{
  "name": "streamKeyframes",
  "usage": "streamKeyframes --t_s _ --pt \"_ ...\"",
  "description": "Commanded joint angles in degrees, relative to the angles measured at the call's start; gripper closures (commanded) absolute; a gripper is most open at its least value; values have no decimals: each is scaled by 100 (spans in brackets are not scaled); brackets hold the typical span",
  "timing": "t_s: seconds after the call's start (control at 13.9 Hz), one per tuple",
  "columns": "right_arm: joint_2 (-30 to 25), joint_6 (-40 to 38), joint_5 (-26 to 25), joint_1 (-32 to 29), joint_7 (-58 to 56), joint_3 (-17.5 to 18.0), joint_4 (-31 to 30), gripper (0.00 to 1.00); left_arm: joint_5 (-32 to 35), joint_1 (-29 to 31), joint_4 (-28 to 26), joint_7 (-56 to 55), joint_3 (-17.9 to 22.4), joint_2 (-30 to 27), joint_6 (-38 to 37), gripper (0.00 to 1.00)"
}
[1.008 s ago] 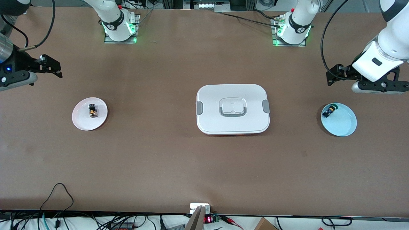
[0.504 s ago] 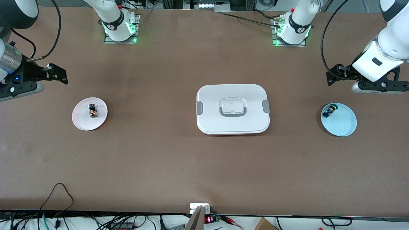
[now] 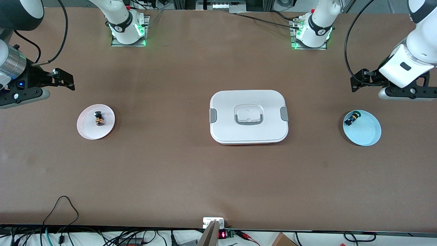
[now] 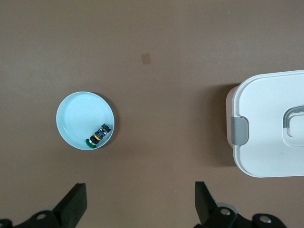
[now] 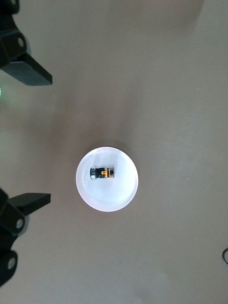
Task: Transfer orange switch to right arm and place
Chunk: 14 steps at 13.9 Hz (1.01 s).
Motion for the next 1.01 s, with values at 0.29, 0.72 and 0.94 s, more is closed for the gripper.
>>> streamKeyframes --t_s 0.29,0.72,0.94 --pt "18 27 91 -2 38 -8 57 0 -106 31 196 141 26 103 -85 0" --pt "18 18 91 -2 38 -8 57 0 -106 -40 582 150 0 410 -76 0" --pt "18 18 91 -2 38 -8 57 0 -106 -40 626 141 0 419 -59 0"
